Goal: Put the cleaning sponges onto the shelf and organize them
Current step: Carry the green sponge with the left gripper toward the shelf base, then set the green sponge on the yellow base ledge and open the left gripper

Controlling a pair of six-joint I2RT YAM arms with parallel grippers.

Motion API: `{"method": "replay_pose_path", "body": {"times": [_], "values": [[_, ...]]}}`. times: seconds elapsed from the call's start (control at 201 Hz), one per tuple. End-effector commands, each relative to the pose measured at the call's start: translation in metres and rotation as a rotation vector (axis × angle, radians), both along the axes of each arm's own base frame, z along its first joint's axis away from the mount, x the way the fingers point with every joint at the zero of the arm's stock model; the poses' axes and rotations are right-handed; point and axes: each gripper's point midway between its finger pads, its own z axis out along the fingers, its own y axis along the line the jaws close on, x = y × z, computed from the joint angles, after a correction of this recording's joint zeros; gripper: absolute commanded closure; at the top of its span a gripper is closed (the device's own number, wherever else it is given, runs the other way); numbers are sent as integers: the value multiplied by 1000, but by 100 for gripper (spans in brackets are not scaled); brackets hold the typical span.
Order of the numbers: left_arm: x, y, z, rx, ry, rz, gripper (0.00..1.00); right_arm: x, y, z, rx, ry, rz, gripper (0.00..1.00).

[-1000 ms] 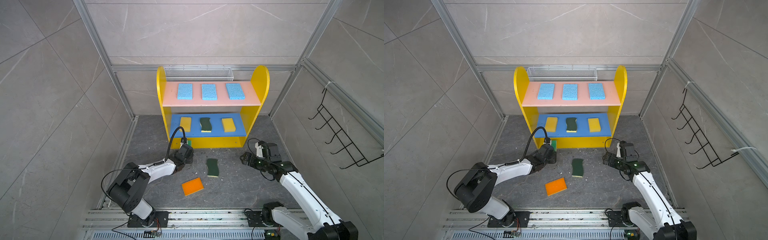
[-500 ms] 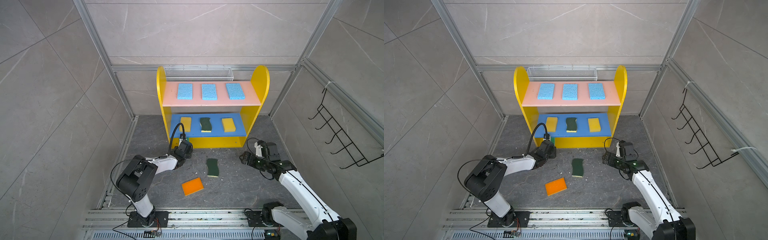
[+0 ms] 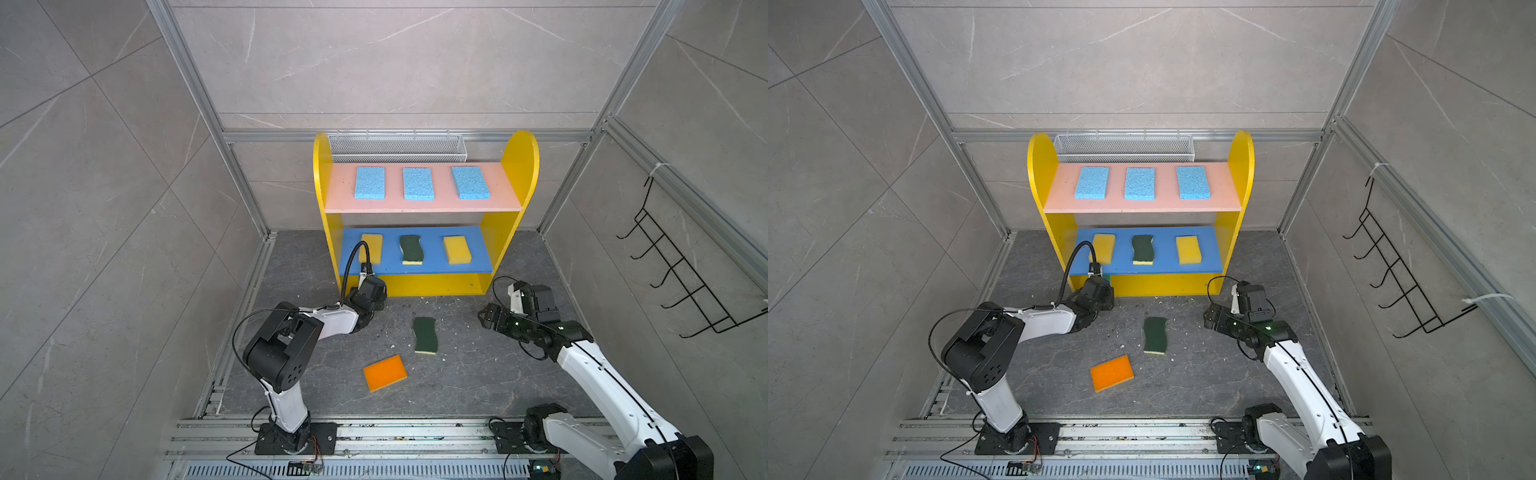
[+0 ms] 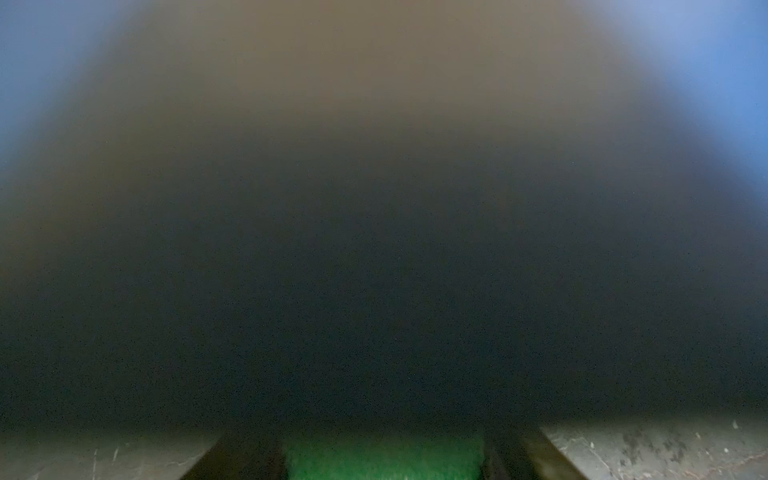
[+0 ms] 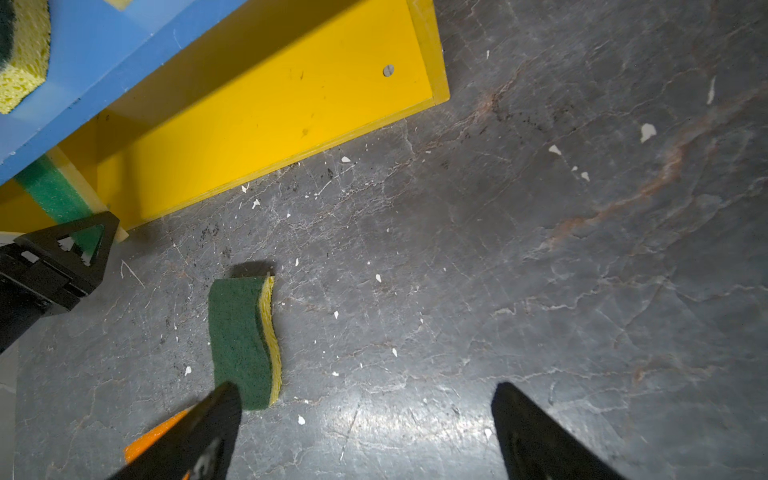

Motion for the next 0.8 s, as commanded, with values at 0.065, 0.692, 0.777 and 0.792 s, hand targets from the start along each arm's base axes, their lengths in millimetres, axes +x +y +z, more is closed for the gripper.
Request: {"method": "replay_pose_path", "body": {"times": [0.065, 0.692, 0.777, 0.792], "values": [[18, 1, 11, 6, -48, 18, 36, -2, 1, -2, -5, 3, 9, 3], [33, -6, 2, -6, -33, 16, 26, -2, 4, -5, 2, 10, 14, 3], [32, -9, -1, -10, -18, 5, 22, -2, 4, -5, 2, 10, 14, 3], [31, -9, -2, -12, -15, 3, 22, -2, 4, -5, 2, 10, 16, 3]]}}
